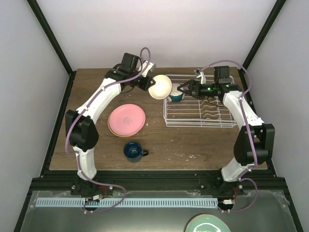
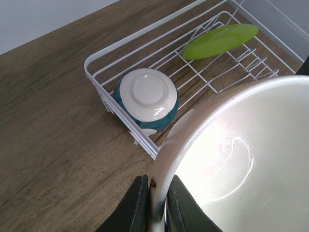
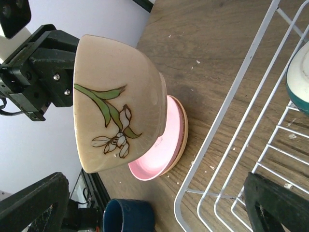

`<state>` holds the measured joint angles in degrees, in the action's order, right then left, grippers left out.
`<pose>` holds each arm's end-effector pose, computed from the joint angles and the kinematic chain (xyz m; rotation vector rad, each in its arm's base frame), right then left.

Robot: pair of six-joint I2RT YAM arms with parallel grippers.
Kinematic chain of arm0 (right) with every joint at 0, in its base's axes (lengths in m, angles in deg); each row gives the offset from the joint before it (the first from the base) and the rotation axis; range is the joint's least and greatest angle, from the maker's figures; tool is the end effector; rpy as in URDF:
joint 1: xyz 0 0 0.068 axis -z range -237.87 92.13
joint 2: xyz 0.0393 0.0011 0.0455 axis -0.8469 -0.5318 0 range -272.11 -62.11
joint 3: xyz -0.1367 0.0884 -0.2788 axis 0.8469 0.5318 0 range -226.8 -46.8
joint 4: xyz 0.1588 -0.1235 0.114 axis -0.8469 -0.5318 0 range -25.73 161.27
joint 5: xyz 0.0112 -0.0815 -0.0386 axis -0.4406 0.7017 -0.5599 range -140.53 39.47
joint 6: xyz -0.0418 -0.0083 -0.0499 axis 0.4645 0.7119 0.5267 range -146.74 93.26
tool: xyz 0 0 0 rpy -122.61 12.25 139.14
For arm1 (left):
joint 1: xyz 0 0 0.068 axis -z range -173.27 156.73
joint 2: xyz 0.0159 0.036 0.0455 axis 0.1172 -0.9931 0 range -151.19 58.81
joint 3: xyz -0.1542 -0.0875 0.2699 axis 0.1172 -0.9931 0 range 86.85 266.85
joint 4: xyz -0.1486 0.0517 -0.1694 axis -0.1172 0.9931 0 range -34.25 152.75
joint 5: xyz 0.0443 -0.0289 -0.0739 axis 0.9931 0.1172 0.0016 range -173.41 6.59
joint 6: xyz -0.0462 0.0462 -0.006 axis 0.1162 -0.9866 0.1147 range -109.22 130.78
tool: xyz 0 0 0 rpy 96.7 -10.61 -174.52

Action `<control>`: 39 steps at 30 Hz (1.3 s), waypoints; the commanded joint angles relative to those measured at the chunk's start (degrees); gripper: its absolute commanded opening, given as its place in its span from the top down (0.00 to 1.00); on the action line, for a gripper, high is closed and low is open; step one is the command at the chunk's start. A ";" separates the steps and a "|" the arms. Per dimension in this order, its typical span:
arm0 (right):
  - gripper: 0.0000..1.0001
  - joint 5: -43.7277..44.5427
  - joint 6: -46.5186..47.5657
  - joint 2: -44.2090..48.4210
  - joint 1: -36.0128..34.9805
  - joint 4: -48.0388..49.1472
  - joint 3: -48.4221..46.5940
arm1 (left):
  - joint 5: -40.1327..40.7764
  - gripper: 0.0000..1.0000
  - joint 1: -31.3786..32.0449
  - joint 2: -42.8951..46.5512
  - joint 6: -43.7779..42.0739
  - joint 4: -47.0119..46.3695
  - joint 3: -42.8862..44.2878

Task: Load the mixed dishes into the dish rack

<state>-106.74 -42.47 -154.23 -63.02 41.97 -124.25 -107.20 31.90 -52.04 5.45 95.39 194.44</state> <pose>0.3210 0.0721 0.3618 -0.2940 2.2350 1.3237 0.3862 -0.2046 0.3737 0.8158 2.1830 -0.6557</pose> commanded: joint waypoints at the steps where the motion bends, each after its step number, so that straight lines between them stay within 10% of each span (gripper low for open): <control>1: 0.00 -2.59 -0.32 -1.68 -0.63 0.21 -0.99 | -0.84 1.00 0.11 0.30 -0.54 -1.98 2.56; 39: 0.00 -6.98 -7.66 -11.44 -6.22 17.37 -2.83 | -3.62 1.00 -0.03 -1.72 0.44 -1.84 3.15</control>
<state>-111.61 -47.01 -163.78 -68.51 53.24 -124.44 -107.58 31.64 -54.33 5.02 96.11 195.18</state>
